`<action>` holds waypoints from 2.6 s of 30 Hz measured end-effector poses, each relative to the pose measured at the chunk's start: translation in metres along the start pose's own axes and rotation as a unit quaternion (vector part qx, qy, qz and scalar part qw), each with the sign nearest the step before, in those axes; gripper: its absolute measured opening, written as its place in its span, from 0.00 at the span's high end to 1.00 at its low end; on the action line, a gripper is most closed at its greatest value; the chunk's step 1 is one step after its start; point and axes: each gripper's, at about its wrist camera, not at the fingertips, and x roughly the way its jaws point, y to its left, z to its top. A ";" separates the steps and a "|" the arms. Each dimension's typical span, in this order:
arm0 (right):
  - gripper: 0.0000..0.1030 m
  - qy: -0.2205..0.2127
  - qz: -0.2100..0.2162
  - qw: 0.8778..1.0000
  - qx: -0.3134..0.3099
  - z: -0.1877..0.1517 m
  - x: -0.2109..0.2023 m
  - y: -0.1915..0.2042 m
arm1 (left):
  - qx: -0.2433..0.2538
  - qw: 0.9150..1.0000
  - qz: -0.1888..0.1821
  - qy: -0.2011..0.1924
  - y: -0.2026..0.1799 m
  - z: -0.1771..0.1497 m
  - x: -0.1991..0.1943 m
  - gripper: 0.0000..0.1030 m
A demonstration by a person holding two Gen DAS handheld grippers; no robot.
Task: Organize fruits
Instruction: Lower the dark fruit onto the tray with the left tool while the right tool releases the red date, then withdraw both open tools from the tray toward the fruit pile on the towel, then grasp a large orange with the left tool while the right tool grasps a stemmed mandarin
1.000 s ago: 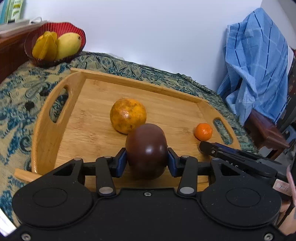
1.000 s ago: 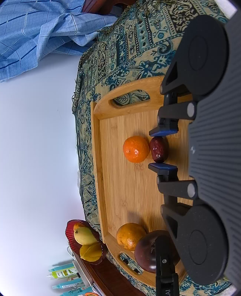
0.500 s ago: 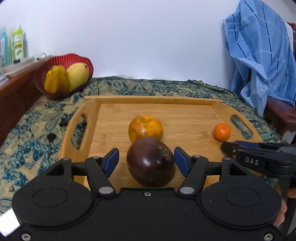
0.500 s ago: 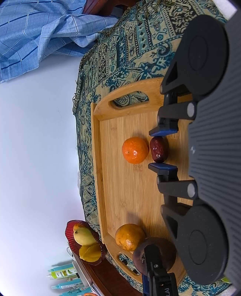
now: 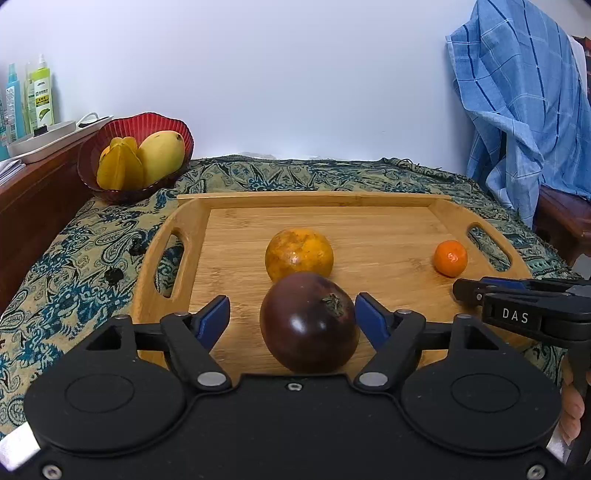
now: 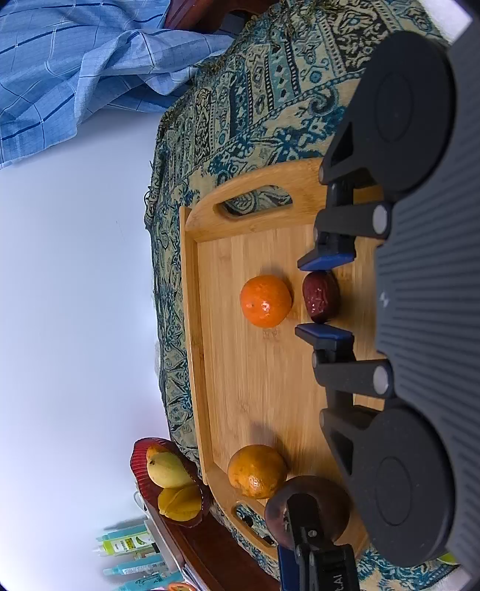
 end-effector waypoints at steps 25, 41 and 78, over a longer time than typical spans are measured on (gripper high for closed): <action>0.25 -0.033 0.007 0.999 -0.009 -0.007 -0.024 -0.002 | 0.027 0.999 0.019 0.016 -0.002 -0.016 -0.003 0.05; 0.11 -0.070 0.017 0.997 -0.011 -0.038 -0.070 0.005 | 0.036 0.999 0.001 -0.011 -0.011 -0.041 -0.054 0.01; 0.29 -0.044 0.122 0.985 -0.118 -0.126 -0.136 0.056 | 0.019 0.998 -0.059 0.015 -0.009 -0.108 -0.119 0.35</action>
